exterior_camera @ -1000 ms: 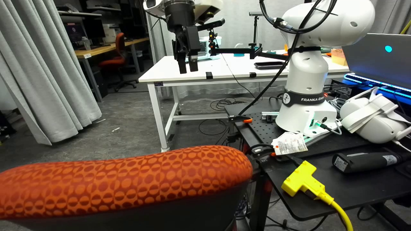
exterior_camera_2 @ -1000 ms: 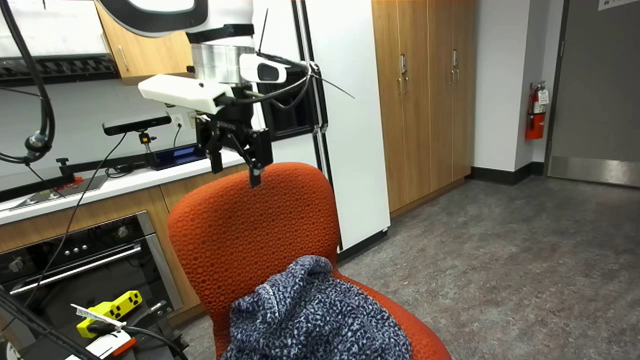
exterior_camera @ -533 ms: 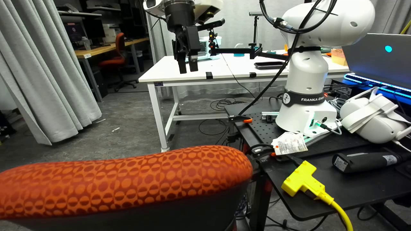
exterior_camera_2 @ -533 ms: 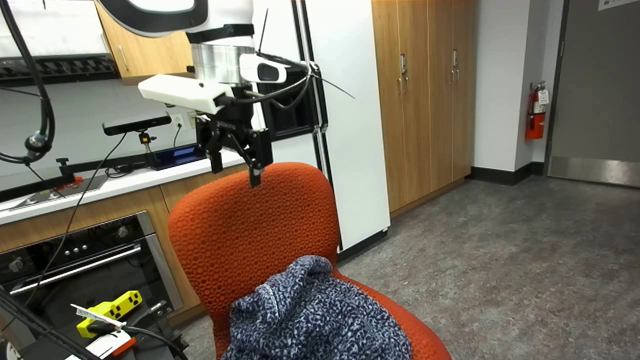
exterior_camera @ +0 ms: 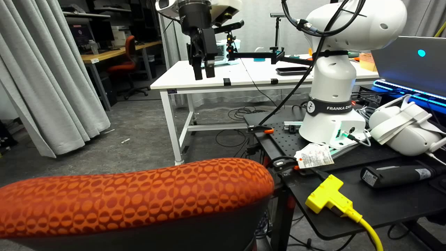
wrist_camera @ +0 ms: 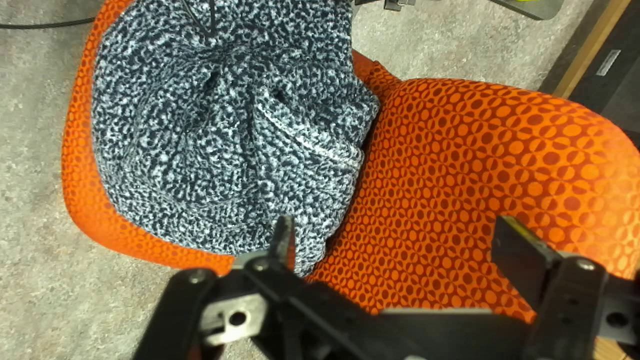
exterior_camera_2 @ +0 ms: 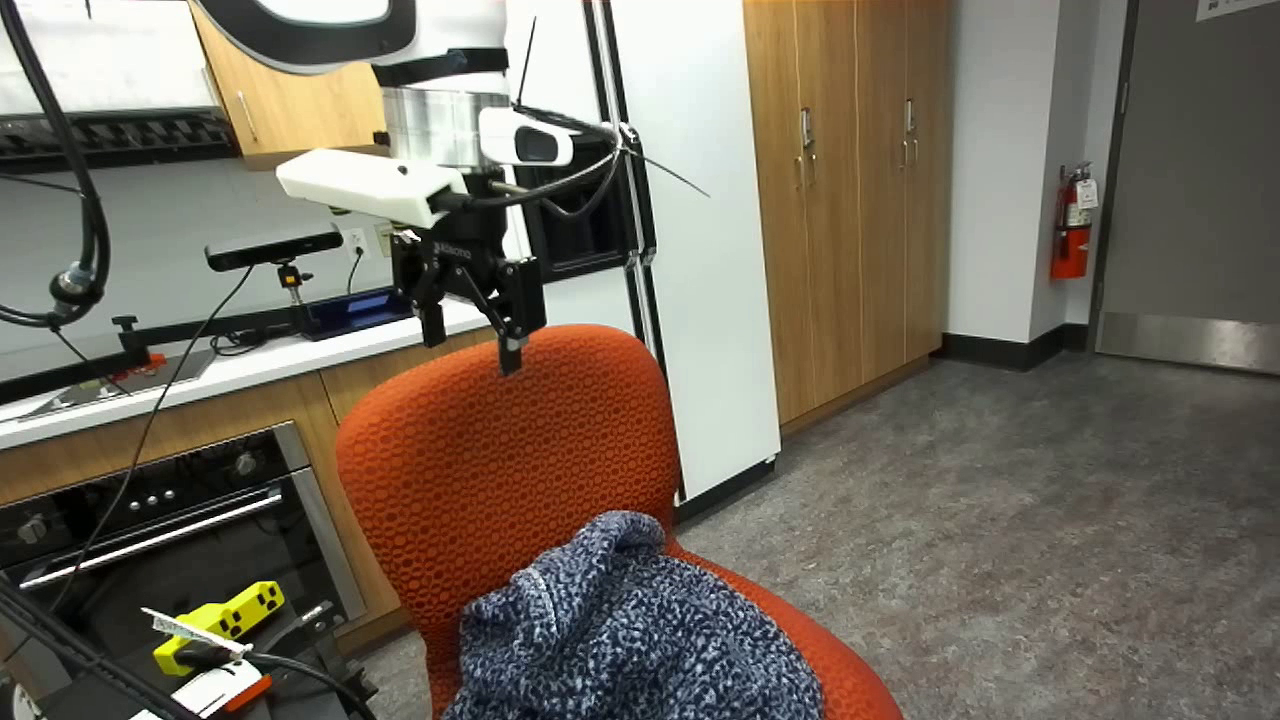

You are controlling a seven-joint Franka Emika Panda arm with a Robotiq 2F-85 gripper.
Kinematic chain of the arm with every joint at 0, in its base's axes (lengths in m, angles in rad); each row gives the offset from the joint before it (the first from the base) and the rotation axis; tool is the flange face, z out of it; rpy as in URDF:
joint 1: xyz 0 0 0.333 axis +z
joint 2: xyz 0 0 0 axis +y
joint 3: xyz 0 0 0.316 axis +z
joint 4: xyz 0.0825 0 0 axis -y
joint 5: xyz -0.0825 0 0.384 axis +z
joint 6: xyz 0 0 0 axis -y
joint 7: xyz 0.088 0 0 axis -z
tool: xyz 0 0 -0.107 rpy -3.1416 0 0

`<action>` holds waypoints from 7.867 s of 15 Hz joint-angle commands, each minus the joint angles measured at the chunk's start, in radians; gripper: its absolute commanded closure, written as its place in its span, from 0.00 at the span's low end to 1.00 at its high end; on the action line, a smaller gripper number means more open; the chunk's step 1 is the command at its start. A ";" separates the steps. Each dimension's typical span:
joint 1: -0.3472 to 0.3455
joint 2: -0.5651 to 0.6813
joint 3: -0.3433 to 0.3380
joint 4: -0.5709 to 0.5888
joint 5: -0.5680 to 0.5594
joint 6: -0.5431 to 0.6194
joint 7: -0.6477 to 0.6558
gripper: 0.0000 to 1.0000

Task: Put the object on the head rest of the orange chair

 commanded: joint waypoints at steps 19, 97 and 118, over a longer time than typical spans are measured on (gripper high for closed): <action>-0.001 0.409 0.096 0.041 0.074 0.621 0.003 0.00; 0.034 0.187 0.643 0.569 -0.815 0.139 0.580 0.99; 0.307 0.674 0.734 1.023 -1.166 0.370 0.659 0.99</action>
